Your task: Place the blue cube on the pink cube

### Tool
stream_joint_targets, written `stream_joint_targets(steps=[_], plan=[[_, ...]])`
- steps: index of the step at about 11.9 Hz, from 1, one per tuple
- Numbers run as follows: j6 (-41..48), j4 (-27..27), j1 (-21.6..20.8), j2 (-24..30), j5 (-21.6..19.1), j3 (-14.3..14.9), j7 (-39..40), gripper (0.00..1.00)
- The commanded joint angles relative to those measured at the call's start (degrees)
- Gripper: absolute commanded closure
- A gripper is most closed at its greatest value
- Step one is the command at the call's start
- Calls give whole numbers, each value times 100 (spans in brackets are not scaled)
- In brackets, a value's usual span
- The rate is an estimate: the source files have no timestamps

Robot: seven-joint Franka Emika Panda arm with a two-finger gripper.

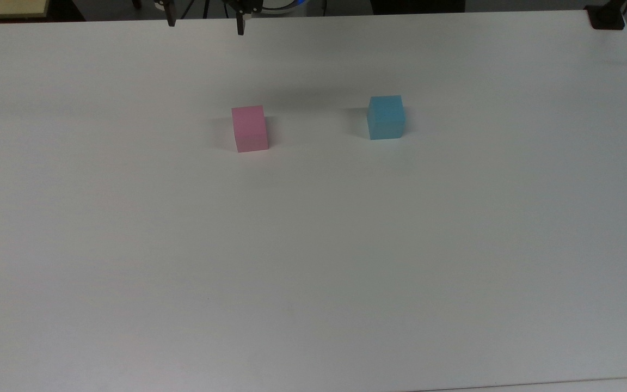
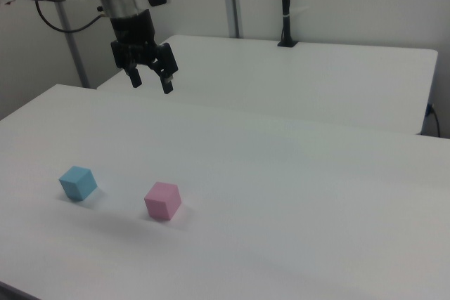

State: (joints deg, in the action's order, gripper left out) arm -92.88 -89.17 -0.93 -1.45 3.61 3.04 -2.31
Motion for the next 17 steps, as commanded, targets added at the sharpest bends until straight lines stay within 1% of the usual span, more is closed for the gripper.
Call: stream_joint_targets(steps=[1,5,7,8,10,12,14,17], plan=[[-63,49,32,31,-165,13,100,0],[-2,58,23,66,-176,4,99,0],[391,163,-56,66,-211,-66,21,0],[437,163,-134,66,-220,-66,29,0],[438,163,-205,58,-220,-66,29,0],[394,172,-188,66,-220,-31,29,0],[376,312,-144,49,-220,13,37,0],[385,295,-153,40,-220,4,29,0]])
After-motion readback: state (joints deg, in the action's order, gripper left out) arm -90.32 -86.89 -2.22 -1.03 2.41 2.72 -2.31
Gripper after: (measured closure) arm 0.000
